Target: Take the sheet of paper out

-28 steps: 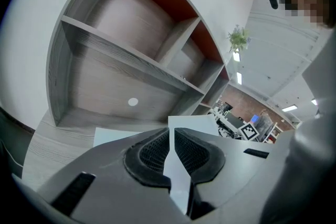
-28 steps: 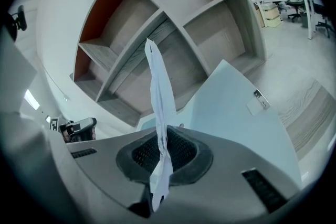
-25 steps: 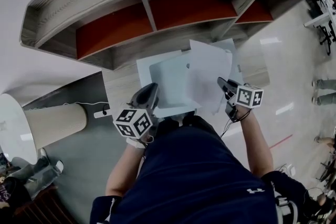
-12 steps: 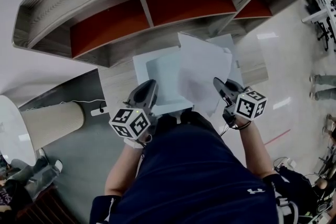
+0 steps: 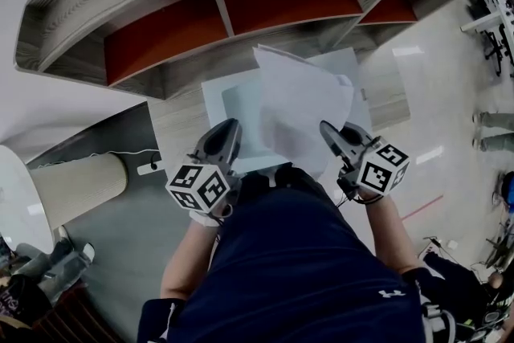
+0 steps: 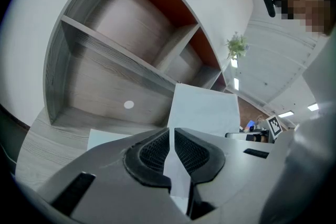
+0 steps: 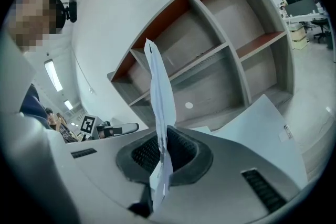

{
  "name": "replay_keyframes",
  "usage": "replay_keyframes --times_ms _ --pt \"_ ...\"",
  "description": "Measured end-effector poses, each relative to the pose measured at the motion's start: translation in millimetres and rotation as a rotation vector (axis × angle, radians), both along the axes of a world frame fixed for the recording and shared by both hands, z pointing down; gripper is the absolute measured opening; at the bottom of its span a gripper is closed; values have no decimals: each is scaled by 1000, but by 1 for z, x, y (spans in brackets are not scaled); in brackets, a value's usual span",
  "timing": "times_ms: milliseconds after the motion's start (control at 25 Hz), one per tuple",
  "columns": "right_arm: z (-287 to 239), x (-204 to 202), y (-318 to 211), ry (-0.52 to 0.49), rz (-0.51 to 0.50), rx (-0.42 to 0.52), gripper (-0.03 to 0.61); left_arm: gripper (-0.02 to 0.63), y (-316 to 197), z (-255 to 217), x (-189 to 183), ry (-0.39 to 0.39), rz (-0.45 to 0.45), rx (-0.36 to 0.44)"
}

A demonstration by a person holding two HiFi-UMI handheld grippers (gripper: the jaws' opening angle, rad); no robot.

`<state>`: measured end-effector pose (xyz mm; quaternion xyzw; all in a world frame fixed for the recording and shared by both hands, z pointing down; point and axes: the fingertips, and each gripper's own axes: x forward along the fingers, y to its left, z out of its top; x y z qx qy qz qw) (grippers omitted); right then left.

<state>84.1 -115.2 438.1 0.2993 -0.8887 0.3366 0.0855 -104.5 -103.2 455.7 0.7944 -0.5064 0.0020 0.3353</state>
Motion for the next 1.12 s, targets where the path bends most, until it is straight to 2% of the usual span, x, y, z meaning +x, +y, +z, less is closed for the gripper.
replay_keyframes --times_ms 320,680,1120 --pt "-15 -18 5 -41 -52 57 17 41 1 -3 -5 4 -13 8" --pt "-32 -27 11 -21 -99 132 17 41 4 -2 -9 6 -23 2" --pt "-41 -30 20 -32 -119 174 15 41 10 3 -4 10 -17 -7"
